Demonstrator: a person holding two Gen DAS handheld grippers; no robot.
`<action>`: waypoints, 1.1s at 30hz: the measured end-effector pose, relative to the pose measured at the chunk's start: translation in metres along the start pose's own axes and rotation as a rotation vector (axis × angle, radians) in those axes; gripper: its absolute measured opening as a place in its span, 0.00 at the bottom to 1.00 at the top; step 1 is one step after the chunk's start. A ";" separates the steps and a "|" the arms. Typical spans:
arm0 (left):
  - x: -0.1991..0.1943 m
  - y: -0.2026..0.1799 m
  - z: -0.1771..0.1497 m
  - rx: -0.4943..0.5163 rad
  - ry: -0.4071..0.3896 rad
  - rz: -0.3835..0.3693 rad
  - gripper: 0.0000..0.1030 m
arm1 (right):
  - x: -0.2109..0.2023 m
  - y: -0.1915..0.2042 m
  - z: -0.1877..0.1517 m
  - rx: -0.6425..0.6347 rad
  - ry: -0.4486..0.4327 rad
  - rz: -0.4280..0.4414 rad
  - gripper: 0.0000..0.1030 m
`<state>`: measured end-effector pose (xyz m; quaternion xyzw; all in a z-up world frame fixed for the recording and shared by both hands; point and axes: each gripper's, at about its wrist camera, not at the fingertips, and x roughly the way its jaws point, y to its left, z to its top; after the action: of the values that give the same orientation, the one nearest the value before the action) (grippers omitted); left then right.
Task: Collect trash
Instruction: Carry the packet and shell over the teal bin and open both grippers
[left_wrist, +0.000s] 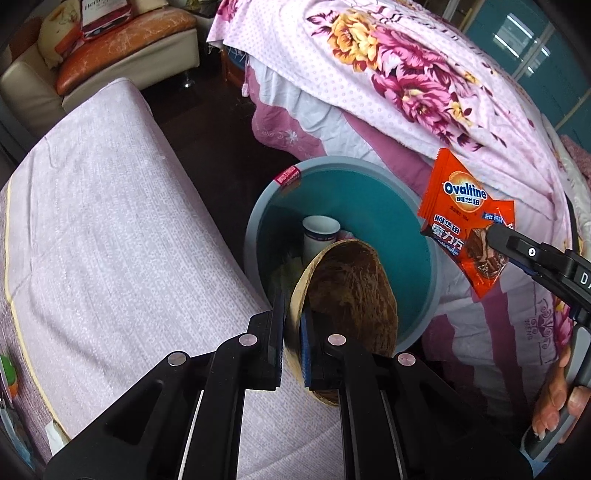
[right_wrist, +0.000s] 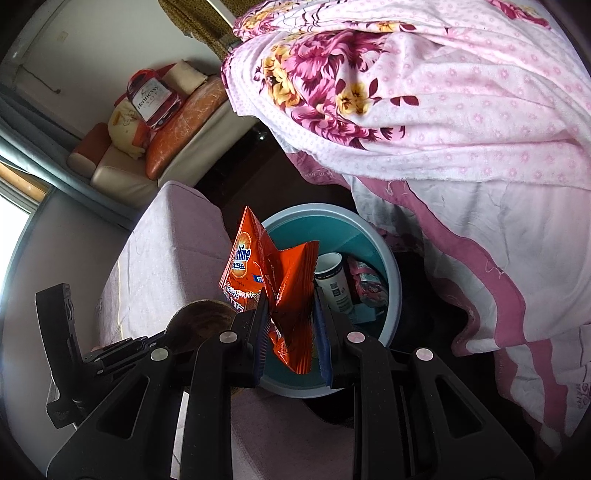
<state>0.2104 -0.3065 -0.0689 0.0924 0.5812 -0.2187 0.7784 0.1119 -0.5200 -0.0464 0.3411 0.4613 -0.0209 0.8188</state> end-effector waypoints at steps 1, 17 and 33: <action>0.003 0.000 0.001 0.001 0.005 0.000 0.08 | 0.001 -0.001 0.000 0.002 0.002 -0.002 0.21; 0.032 -0.015 0.005 0.026 0.066 0.002 0.35 | 0.014 -0.016 0.001 0.033 0.031 -0.030 0.21; -0.008 0.007 -0.017 -0.026 -0.013 -0.026 0.82 | 0.030 0.002 -0.004 -0.005 0.073 -0.039 0.23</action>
<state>0.1964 -0.2918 -0.0676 0.0733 0.5801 -0.2215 0.7804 0.1273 -0.5077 -0.0694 0.3307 0.4974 -0.0234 0.8017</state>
